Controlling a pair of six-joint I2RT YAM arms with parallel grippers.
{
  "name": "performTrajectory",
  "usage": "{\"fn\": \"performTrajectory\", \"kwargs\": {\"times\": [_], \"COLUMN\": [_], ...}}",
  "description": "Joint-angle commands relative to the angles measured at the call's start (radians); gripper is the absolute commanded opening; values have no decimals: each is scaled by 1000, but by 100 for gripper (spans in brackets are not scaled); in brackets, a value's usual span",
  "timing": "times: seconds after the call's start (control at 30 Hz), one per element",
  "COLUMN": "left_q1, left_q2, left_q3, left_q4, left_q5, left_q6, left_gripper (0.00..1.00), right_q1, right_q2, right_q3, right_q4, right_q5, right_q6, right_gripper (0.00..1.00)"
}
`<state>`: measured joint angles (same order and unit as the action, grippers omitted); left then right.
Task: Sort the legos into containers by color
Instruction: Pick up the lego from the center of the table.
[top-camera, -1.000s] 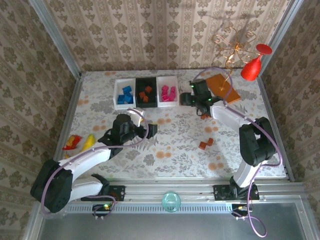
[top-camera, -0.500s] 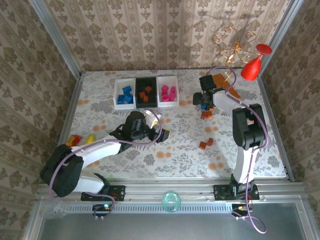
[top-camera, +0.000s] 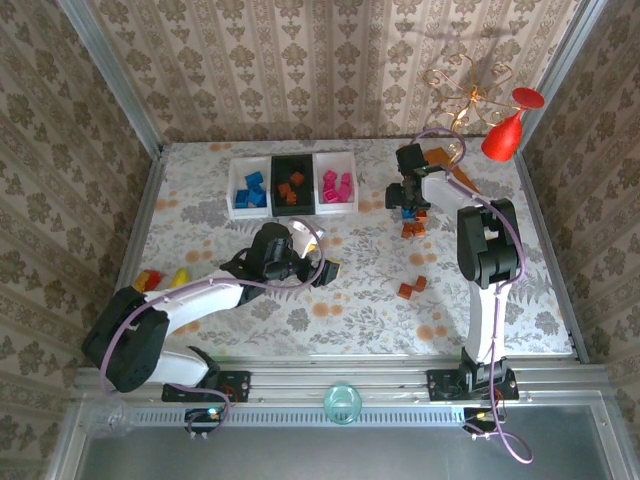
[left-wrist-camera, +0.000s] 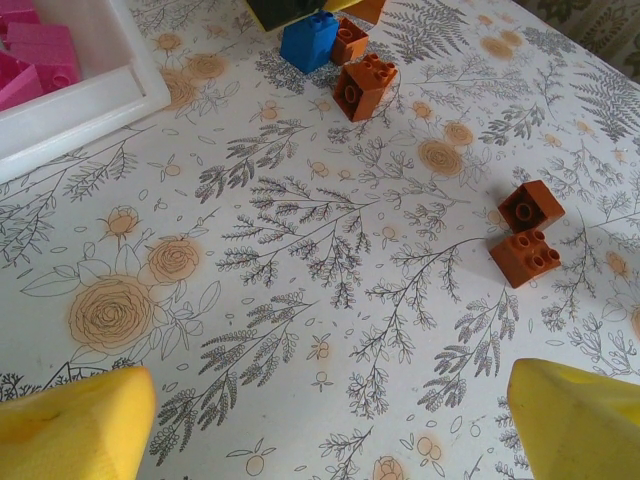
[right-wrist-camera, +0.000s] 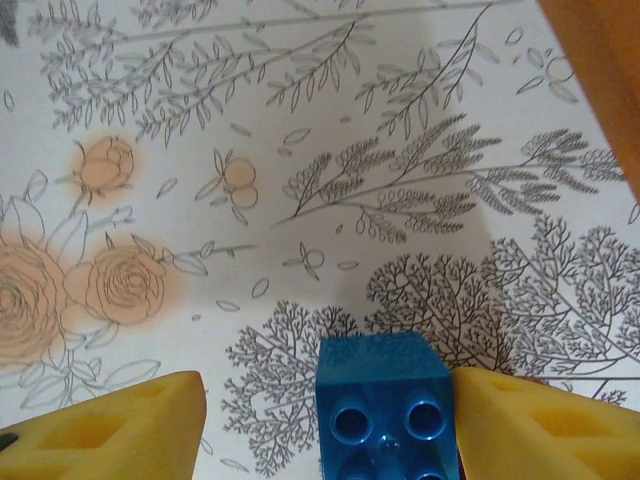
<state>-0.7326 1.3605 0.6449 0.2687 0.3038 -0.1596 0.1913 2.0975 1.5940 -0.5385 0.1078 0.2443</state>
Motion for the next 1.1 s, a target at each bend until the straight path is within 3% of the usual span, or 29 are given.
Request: {"fn": "performTrajectory", "kwargs": {"times": [0.0, 0.33, 0.73, 0.97, 1.07], "left_q1": [-8, -8, -8, -7, -7], "left_q2": [0, -3, -6, -10, -24], "left_q3": [30, 32, 31, 30, 23], "left_q4": [-15, -25, -27, -33, -37], "left_q5": [17, 3, 1, -22, -82], "left_q6": [31, 34, 34, 33, 25], "left_gripper": [92, 92, 92, 92, 92], "right_q1": [-2, 23, 21, 21, 27], "right_q2": [8, -2, 63, 56, 12], "right_q3": [17, -9, 66, 61, 29], "right_q4": [-57, -43, -91, -85, -55], "right_q5": [-38, -82, -47, -68, -125], "right_q6": [-23, -24, -16, -23, -19], "right_gripper": [65, 54, 53, 37, 31]}}
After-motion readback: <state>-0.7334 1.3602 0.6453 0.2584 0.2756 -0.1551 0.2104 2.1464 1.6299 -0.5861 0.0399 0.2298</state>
